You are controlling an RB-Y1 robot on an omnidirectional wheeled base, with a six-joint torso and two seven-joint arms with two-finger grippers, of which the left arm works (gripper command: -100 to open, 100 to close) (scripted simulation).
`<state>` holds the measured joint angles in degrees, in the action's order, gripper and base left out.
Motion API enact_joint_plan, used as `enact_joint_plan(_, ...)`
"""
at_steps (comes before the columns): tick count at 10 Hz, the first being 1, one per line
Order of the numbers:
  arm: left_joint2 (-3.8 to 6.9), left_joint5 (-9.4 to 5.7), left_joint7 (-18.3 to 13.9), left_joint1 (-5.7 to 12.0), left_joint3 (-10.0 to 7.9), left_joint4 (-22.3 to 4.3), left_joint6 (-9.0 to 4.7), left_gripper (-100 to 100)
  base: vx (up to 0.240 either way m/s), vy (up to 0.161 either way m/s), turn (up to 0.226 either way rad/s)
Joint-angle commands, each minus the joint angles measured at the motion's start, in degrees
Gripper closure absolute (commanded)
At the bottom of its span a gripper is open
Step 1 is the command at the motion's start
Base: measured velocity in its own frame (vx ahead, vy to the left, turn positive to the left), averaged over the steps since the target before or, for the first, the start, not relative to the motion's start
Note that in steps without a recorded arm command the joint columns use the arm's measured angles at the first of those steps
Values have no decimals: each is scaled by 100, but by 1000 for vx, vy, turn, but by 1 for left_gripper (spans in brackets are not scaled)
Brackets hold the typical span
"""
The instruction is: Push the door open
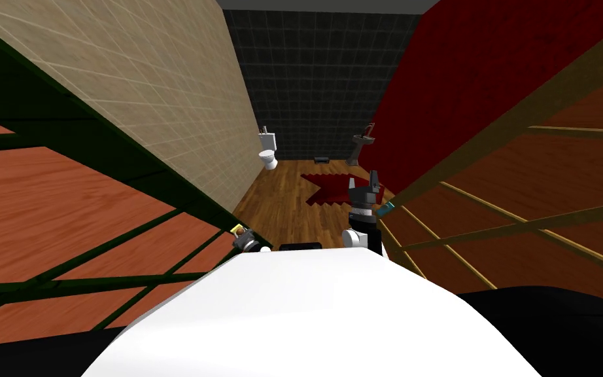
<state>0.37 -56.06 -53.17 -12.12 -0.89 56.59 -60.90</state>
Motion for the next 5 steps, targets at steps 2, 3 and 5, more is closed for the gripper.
enact_joint_plan(2, -146, -136, 41, -15, -172, 48, -74, 100, 183, 63, 57)
enact_joint_plan(3, -110, -103, 42, -28, -126, 55, -40, 100, 81, 21, 26)
enact_joint_plan(5, 87, -262, 67, -53, -294, 70, -112, 100, 174, 81, 48)
